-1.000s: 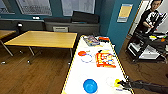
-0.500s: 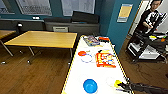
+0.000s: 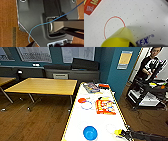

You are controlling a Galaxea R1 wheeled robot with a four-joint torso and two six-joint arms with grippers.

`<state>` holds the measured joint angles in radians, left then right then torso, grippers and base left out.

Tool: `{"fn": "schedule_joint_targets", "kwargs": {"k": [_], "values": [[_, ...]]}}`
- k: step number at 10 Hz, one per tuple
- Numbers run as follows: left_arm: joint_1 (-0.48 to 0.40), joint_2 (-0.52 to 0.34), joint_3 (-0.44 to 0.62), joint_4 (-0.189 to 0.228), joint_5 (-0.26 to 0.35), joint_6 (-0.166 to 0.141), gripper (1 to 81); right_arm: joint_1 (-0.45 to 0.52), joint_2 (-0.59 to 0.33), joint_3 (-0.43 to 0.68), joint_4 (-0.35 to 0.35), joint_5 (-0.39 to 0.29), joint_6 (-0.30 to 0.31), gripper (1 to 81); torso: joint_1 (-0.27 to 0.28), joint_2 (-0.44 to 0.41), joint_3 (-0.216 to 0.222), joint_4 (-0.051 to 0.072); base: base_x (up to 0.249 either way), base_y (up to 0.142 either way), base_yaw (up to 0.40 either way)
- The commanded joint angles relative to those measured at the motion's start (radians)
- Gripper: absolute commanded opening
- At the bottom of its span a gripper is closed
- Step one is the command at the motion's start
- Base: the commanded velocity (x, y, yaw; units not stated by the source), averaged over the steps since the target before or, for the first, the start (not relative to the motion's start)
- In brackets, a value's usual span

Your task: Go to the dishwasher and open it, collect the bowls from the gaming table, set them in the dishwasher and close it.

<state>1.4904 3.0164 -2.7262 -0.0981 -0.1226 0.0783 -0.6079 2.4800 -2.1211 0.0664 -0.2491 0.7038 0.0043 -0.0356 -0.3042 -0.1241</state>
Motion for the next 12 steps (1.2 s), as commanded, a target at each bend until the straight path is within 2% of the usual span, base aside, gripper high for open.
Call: {"fn": "schedule_joint_targets", "kwargs": {"k": [1, 2, 4, 6, 7, 9, 10, 11, 12], "values": [[-0.014, 0.001, 0.0, -0.006, 0.069, 0.003, 81.1, 0.147, -0.142, 0.122, 0.013, -0.07, -0.001, 1.0, 0.0, 0.0, 0.0, 0.0, 0.0, 0.0, 0.0], [-0.014, 0.003, 0.002, -0.005, 0.067, 0.003, 81.1, 0.165, -0.231, 0.228, -0.002, -0.104, -0.003, 1.0, 0.0, 0.0, 0.0, 0.0, 0.0, 0.0, 0.0], [-0.014, 0.004, 0.003, 0.0, 0.067, 0.003, 81.1, 0.174, -0.448, 0.44, -0.005, -0.104, -0.02, 1.0, 0.0, 0.0, 0.0, 0.0, 0.0, 0.0, 0.0], [-0.014, 0.007, 0.005, 0.003, 0.066, 0.005, 81.1, 0.159, -0.659, 0.675, -0.002, -0.116, -0.125, 1.0, 0.0, 0.0, 0.0, 0.0, 0.0, 0.0, 0.0], [-0.014, 0.009, 0.005, 0.005, 0.066, 0.005, 81.1, 0.139, -0.724, 0.751, -0.008, -0.117, -0.133, 1.0, 0.0, 0.0, 0.0, 0.0, 0.0, 0.0, 0.0], [-0.014, 0.01, 0.005, 0.006, 0.066, 0.006, 81.1, 0.048, -0.871, 0.922, 0.007, -0.108, -0.209, 1.0, 0.0, 0.0, 0.0, 0.0, 0.0, 0.0, 0.0], [-0.014, 0.01, 0.005, 0.006, 0.067, 0.006, 81.1, -0.023, -0.947, 1.004, 0.059, -0.083, -0.285, 1.0, 0.0, 0.0, 0.0, 0.0, 0.0, 0.0, 0.0], [-0.014, 0.01, 0.005, 0.006, 0.067, 0.006, 81.1, -0.103, -1.003, 1.044, 0.131, -0.009, -0.389, 1.0, 0.0, 0.0, 0.0, 0.0, 0.0, 0.0, 0.0], [-0.014, 0.01, 0.005, 0.006, 0.067, 0.006, 81.1, -0.187, -1.031, 1.063, 0.204, 0.031, -0.485, 1.0, 0.0, 0.0, 0.0, 0.0, 0.0, 0.0, 0.0]]}}
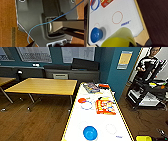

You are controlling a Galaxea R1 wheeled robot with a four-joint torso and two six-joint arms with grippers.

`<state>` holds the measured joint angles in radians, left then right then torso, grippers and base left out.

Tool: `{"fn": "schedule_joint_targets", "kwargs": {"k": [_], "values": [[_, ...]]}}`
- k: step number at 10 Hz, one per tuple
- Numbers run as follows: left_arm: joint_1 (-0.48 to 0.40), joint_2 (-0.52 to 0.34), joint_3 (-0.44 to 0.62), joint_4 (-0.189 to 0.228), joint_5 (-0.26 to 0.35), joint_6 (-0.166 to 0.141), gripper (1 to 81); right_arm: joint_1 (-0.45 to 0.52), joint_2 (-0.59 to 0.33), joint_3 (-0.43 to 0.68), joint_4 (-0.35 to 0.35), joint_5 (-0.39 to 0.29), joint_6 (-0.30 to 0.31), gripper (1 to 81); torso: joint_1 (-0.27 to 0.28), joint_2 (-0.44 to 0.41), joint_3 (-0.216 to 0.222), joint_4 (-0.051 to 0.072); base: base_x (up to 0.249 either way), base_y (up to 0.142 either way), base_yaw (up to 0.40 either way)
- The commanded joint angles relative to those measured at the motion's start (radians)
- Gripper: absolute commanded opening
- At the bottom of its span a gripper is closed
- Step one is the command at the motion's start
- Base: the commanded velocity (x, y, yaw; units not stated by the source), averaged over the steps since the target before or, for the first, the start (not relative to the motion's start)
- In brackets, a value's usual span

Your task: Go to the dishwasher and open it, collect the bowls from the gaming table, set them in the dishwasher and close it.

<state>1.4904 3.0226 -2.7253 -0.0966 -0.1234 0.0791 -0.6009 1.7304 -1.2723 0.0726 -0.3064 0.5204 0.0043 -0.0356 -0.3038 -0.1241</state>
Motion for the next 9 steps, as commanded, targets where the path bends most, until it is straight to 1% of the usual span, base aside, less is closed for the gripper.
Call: {"fn": "schedule_joint_targets", "kwargs": {"k": [1, 2, 3, 4, 5, 6, 7, 8, 9], "values": [[-0.014, 0.004, 0.006, 0.005, 0.068, 0.005, 81.1, -0.283, -0.292, 0.222, 0.269, 0.132, -0.409, 1.0, 0.0, 0.0, 0.0, 0.0, 0.0, 0.0, 0.0], [-0.014, 0.004, 0.006, 0.006, 0.067, 0.005, 81.1, -0.381, -0.291, 0.238, 0.285, 0.213, -0.475, 1.0, 0.0, 0.0, 0.0, 0.0, 0.0, 0.0, 0.0], [-0.014, -0.005, 0.021, 0.006, 0.065, 0.007, 81.1, -0.496, -0.28, 0.236, 0.27, 0.3, -0.491, 1.0, 0.0, 0.0, 0.0, 0.0, 0.0, 0.0, 0.0], [-0.014, -0.032, 0.065, 0.008, 0.062, 0.007, 81.1, -0.582, -0.265, 0.23, 0.226, 0.367, -0.508, 1.0, 0.0, 0.0, 0.0, 0.0, 0.0, 0.0, 0.0], [-0.015, -0.077, 0.145, 0.008, 0.056, 0.007, 81.1, -0.677, -0.234, 0.205, 0.178, 0.447, -0.519, 1.0, 0.0, 0.0, 0.0, 0.0, 0.0, 0.0, 0.0], [-0.015, -0.158, 0.264, 0.006, 0.016, 0.005, 81.1, -0.757, -0.184, 0.151, 0.15, 0.52, -0.523, 1.0, 0.0, 0.0, 0.0, 0.0, 0.0, 0.0, 0.0], [-0.018, -0.253, 0.395, 0.006, -0.001, 0.004, 81.1, -0.819, -0.107, 0.088, 0.118, 0.576, -0.525, 1.0, 0.0, 0.0, 0.0, 0.0, 0.0, 0.0, 0.0], [-0.028, -0.366, 0.537, 0.006, -0.002, 0.004, 81.1, -0.868, -0.04, 0.053, 0.099, 0.642, -0.523, 1.0, 0.0, 0.0, 0.0, 0.0, 0.0, 0.0, 0.0], [-0.032, -0.443, 0.634, 0.005, -0.002, 0.004, 81.1, -0.895, -0.005, 0.039, 0.095, 0.688, -0.525, 1.0, 0.0, 0.0, 0.0, 0.0, 0.0, 0.0, 0.0]]}}
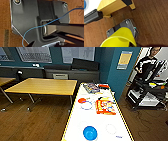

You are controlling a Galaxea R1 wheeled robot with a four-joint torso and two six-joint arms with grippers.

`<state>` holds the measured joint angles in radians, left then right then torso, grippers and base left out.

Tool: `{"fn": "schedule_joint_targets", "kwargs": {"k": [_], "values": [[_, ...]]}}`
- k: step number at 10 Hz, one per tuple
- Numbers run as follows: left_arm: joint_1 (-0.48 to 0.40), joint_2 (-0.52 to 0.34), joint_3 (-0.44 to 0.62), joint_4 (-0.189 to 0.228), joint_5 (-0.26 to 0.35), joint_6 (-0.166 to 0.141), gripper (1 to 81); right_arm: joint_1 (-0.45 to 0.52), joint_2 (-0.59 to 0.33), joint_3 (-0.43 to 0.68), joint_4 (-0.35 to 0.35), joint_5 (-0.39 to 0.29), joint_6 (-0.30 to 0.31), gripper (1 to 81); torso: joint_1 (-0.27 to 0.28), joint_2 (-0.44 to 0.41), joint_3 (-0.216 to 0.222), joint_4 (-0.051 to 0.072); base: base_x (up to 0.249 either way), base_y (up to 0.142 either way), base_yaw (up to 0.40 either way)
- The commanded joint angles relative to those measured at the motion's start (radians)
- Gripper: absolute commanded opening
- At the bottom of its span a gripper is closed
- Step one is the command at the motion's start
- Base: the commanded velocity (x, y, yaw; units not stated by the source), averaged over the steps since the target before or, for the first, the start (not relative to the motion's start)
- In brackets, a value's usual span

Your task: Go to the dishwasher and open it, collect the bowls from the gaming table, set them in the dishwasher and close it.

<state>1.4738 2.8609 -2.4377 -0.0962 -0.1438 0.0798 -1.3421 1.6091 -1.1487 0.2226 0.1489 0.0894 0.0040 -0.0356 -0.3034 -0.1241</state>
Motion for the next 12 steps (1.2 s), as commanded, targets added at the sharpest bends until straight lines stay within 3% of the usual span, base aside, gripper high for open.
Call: {"fn": "schedule_joint_targets", "kwargs": {"k": [1, 2, 6, 7, 10, 12], "values": [[-0.026, -0.366, 0.446, 0.006, 0.017, 0.003, 81.1, -0.171, 0.151, -0.092, -0.083, 0.268, -0.094, 1.0, 0.0, 0.0, 0.0, 0.0, 0.0, 0.0, 0.0], [-0.04, -0.44, 0.536, 0.004, 0.017, 0.003, 81.1, -0.176, 0.174, -0.092, -0.123, 0.273, -0.091, 1.0, 0.0, 0.0, 0.0, 0.0, 0.0, 0.0, 0.0], [-0.147, -0.703, 0.888, -0.002, 0.015, 0.002, 81.1, -0.177, 0.279, -0.162, -0.134, 0.264, -0.092, 1.0, 0.0, 0.0, 0.0, 0.0, 0.0, 0.0, 0.0], [-0.201, -0.798, 1.008, -0.017, 0.0, -0.01, 81.1, -0.177, 0.29, -0.167, -0.134, 0.265, -0.092, 1.0, 0.0, 0.0, 0.0, 0.0, 0.0, 0.0, 0.0], [-0.368, -0.973, 1.173, -0.066, 0.007, -0.089, 81.1, -0.173, 0.306, -0.181, -0.134, 0.264, -0.092, 1.0, 0.0, 0.0, 0.0, 0.0, 0.0, 0.0, 0.0], [-0.492, -1.043, 1.244, -0.151, 0.029, -0.091, 81.1, -0.168, 0.317, -0.196, -0.134, 0.261, -0.092, 1.0, 0.0, 0.0, 0.0, 0.0, 0.0, 0.0, 0.0]]}}
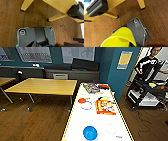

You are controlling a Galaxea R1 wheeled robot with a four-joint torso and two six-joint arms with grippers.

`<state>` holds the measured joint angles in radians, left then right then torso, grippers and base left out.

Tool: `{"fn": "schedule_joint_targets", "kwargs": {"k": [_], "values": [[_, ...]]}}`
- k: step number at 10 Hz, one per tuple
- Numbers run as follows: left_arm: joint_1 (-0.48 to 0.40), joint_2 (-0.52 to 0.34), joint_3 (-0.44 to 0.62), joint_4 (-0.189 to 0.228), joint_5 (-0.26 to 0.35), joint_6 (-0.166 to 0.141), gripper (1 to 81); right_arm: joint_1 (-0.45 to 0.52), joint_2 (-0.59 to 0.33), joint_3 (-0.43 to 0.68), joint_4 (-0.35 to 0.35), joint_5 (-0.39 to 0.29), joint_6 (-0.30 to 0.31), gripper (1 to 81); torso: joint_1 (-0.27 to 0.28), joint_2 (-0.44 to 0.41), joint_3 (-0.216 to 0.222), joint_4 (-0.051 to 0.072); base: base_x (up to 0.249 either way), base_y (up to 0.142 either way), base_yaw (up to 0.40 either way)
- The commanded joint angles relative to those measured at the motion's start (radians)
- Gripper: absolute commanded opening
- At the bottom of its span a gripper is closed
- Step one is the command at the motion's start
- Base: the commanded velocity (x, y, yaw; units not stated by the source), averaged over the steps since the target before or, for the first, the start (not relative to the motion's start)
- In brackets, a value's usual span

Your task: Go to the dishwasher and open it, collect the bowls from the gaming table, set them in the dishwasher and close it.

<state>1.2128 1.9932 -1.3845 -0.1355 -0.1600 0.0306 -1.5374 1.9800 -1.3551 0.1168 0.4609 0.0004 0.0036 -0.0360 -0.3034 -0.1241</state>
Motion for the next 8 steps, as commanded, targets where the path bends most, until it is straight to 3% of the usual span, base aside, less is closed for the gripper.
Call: {"fn": "schedule_joint_targets", "kwargs": {"k": [1, 3, 5, 8], "values": [[-0.294, -0.223, 0.246, -0.143, 0.068, -0.043, 81.1, 0.03, -0.056, 0.012, -0.028, -0.051, -0.003, 1.0, 0.0, 0.0, 0.0, 0.0, 0.0, 0.0, 0.0], [-0.431, -0.253, 0.292, -0.219, 0.162, -0.043, 81.1, 0.035, -0.051, 0.01, -0.028, -0.053, -0.002, 1.0, 0.0, 0.0, 0.0, 0.0, 0.0, 0.0, 0.0], [-0.575, -0.253, 0.297, -0.283, 0.301, -0.046, 81.1, 0.038, -0.045, 0.01, -0.026, -0.053, -0.002, 1.0, 0.0, 0.0, 0.0, 0.0, 0.0, 0.0, 0.0], [-0.67, -0.206, 0.237, -0.291, 0.379, -0.133, 81.1, 0.041, -0.044, 0.007, -0.026, -0.054, -0.002, 1.0, 0.0, 0.0, 0.0, 0.0, 0.0, 0.0, 0.0]]}}
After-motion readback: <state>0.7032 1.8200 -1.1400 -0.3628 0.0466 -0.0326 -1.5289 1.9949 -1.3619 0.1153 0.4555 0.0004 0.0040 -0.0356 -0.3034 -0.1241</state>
